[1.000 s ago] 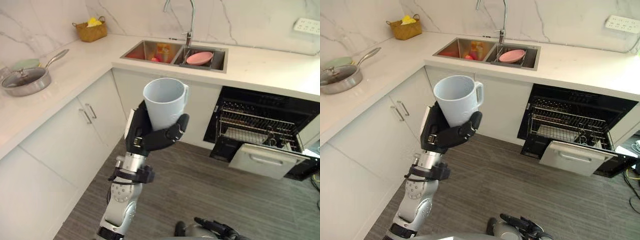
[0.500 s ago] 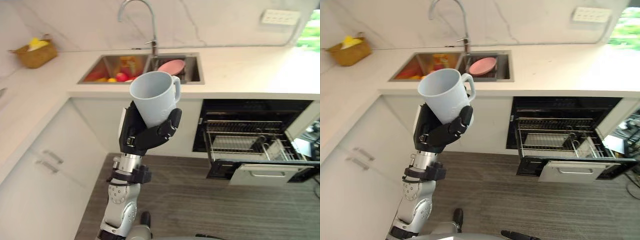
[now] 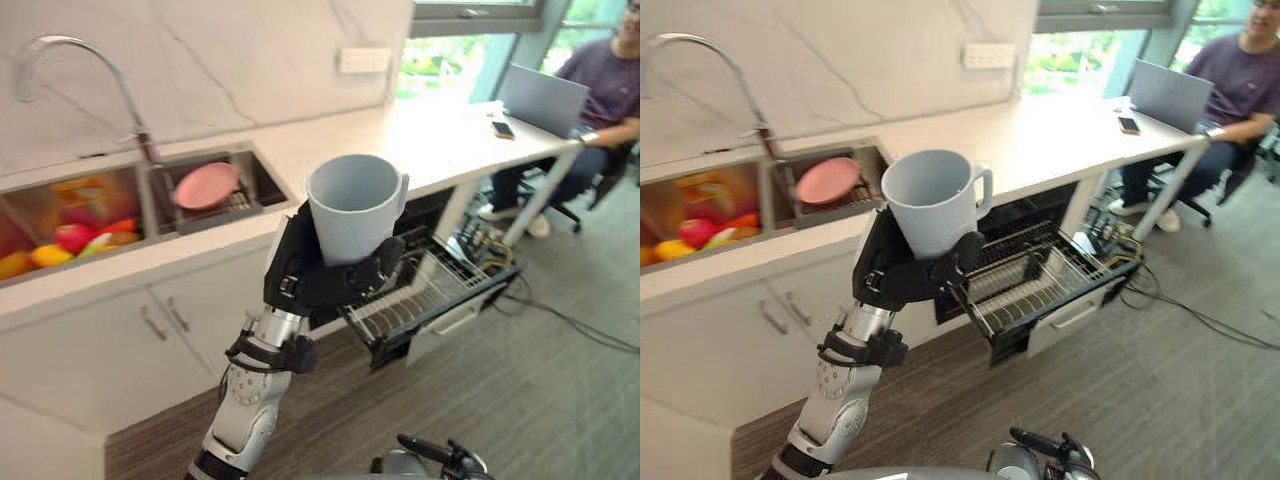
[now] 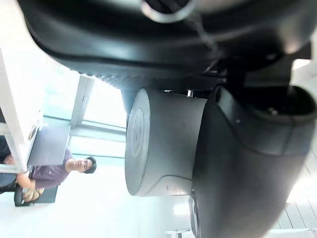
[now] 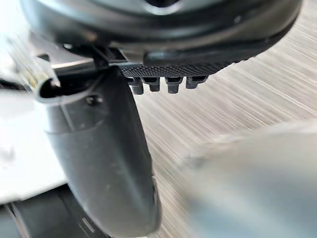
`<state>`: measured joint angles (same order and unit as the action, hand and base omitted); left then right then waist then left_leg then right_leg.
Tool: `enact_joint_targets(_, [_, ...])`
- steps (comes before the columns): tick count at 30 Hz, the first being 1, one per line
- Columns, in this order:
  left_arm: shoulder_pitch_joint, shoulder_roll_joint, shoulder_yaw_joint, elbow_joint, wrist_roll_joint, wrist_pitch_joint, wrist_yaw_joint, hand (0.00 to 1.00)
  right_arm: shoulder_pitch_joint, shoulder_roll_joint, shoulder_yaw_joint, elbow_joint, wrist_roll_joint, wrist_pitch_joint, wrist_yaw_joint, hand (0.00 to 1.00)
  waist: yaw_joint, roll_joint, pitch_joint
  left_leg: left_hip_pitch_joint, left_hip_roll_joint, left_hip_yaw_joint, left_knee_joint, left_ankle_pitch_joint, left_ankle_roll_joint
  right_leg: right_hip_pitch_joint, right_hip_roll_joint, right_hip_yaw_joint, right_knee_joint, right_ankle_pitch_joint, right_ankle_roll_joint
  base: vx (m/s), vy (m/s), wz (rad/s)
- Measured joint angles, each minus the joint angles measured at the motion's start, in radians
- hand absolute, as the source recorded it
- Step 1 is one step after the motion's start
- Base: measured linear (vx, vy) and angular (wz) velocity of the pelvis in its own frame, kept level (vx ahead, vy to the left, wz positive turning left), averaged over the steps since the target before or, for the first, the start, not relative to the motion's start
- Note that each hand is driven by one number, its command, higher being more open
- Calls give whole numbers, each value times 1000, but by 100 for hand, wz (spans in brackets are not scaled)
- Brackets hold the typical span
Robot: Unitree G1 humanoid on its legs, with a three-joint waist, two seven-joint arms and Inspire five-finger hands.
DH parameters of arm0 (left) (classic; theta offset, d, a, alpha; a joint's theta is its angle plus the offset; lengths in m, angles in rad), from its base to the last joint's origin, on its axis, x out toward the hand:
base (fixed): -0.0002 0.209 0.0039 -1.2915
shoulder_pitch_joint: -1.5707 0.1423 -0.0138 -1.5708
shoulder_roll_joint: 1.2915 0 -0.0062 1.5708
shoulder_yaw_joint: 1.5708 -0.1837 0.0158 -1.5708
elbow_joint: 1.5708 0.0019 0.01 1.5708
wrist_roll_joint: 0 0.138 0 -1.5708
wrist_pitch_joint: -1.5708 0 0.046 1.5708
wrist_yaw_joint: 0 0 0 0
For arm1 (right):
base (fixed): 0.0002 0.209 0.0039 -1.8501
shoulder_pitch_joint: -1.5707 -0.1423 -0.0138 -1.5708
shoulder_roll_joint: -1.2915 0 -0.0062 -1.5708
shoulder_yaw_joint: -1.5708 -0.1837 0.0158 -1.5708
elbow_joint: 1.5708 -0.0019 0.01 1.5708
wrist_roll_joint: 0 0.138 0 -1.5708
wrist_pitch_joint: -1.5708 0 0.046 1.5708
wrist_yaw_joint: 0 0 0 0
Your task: Walk over to the sink, pick up the cup, carry it to the dishwasher, place the cup inside the dishwasher, then close the dishwasher door
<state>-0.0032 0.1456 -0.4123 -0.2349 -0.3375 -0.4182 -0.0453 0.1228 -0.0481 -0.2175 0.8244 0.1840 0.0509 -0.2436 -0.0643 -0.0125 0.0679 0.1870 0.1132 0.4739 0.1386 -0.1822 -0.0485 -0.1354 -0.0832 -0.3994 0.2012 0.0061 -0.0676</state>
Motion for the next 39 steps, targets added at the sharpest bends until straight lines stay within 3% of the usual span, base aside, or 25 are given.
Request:
enact_joint_targets(1, [5, -17, 8, 6, -4, 21, 0, 0, 8, -15, 13, -94, 2, -9, -61, 100, -5, 43, 12, 18, 28, -2, 3, -15, -16, 51, 55, 2, -80, 37, 0, 245, -108, -59])
enact_joint_targets(2, [6, -19, 14, 7, -3, 26, -2, 0, 7, -17, 18, -146, 2, -9, -90, 100, -4, 49, 17, 26, 35, -2, 4, -17, -19, 58, 72, 16, -100, 42, -4, 266, -128, -84])
enact_joint_targets(3, [7, -29, 18, 7, -2, 31, -2, 0, 6, -25, 28, -280, 11, -9, -142, 100, -1, 72, 23, 57, 51, 4, -11, -21, -25, 66, 96, 52, -99, 43, -4, 141, -79, -69])
enact_joint_targets(6, [9, -75, 13, 6, 8, 24, -1, 0, 17, -11, 27, -537, -1, -49, -222, 100, 0, 76, 28, 94, 63, 15, -13, -24, -33, 84, 120, 69, -97, 40, -2, 33, -11, -41])
enact_joint_targets(8, [10, -78, 22, -11, 26, 9, 25, 0, 51, 22, 5, -701, 126, -149, -174, 100, -3, 79, 35, 109, 76, 48, -8, -49, -46, 82, 127, 71, -74, 8, 5, -79, 48, -10])
enact_joint_targets(10, [50, -79, 68, -57, 22, -6, 26, 0, 124, 69, 9, -902, 132, -182, -130, 100, -4, 95, 35, 119, 112, 73, 20, -79, -57, 82, 138, 50, -35, -57, 23, -118, 8, -27])
enact_joint_targets(11, [103, -94, 109, -100, 17, -19, 25, 0, 169, 78, 10, -1012, 139, -187, -79, 100, 9, 109, 30, 103, 150, 90, 125, -97, -71, 64, 127, 42, 124, -134, 10, -35, -12, -35])
enact_joint_targets(12, [120, -89, 127, -122, 6, -24, 27, 0, 191, 87, 6, -1059, 145, -192, -55, 100, 14, 74, 31, 49, 160, 84, 267, -104, -54, 72, 92, 51, 176, -172, 22, 41, -98, -24])
enact_joint_targets(13, [158, -97, 149, -148, -11, -46, 40, 0, 229, 79, -19, -1161, 161, -192, -4, 100, 20, 35, 39, -80, 230, 38, 602, -69, 10, 102, 65, 67, 182, -233, 19, 29, -147, -7])
enact_joint_targets(14, [215, -122, 156, -158, -17, -50, 57, 0, 247, 53, -57, -1235, 191, -196, 50, 100, 26, 65, 44, -194, 305, -52, 822, -11, 32, 142, 98, 74, 149, -242, 8, 1, -161, -17])
enact_joint_targets(16, [287, -141, 171, -155, -15, -47, 75, 0, 232, 34, -87, -1288, 218, -219, 139, 100, 27, 81, 33, -273, 321, -85, 860, -11, 21, 188, 108, 88, 101, -240, 9, 170, -46, -40])
enact_joint_targets(18, [315, -144, 172, -138, -1, -49, 83, 0, 215, 13, -91, -1302, 229, -258, 208, 100, 27, 77, 30, -293, 295, -63, 706, -29, 9, 210, 104, 113, 59, -222, 8, 236, -15, -53])
enact_joint_targets(20, [310, -143, 170, -74, 95, -64, 108, 0, 160, -41, -96, -1286, 288, -260, 285, 100, 21, 76, 26, -267, 213, -59, 348, -26, 9, 212, 96, 159, 19, -196, 18, 229, 46, -57])
enact_joint_targets(21, [306, -141, 169, -58, 122, -64, 115, 0, 142, -58, -101, -1274, 299, -261, 303, 100, 21, 74, 23, -256, 189, -66, 261, -19, 6, 212, 92, 173, 14, -185, 21, 207, 69, -56])
enact_joint_targets(23, [293, -115, 171, -3, 204, -66, 156, 0, 74, -132, -133, -1189, 353, -264, 404, 100, 23, 60, 7, -194, 99, -96, 71, 120, -34, 213, 63, 233, -9, -169, 51, 295, 129, -62])
enact_joint_targets(25, [263, -93, 176, 18, 241, -65, 165, 0, 52, -175, -196, -1126, 417, -266, 481, 100, 23, 59, -3, -193, 88, -91, 73, 110, -16, 220, 54, 237, -43, -151, 81, 297, 156, -26])
enact_joint_targets(27, [251, -54, 222, 19, 258, -66, 173, 0, 11, -256, -279, -980, 531, -267, 611, 100, 30, 26, -20, -171, 81, -59, 79, 85, -5, 254, 44, 247, -93, -128, 113, 232, 131, -28])
enact_joint_targets(30, [241, -30, 258, 20, 257, -63, 188, 0, -25, -310, -303, -907, 751, -298, 746, 100, 29, 20, -57, -130, 58, -54, 44, 63, -6, 284, 28, 228, -115, -121, 125, 172, 73, -10])
enact_joint_targets(32, [219, -35, 217, 31, 268, -41, 212, 0, -41, -285, -258, -942, 805, -316, 734, 100, 24, 27, -87, -116, 40, -58, 2, 63, -5, 283, 21, 213, -121, -119, 131, 150, 58, 10])
enact_joint_targets(35, [152, -39, 126, 107, 393, 4, 244, 0, -47, -179, -108, -991, 762, -324, 650, 100, 24, 24, -109, -107, 18, -69, -35, 64, -4, 291, 9, 180, -143, -110, 145, 110, 65, 13])
enact_joint_targets(39, [132, -44, 59, 162, 493, 25, 246, 0, -49, -69, 64, -979, 684, -292, 586, 100, 32, 26, -110, -108, -4, -77, -55, 65, -2, 294, -5, 161, -168, -102, 158, 44, 36, 3])
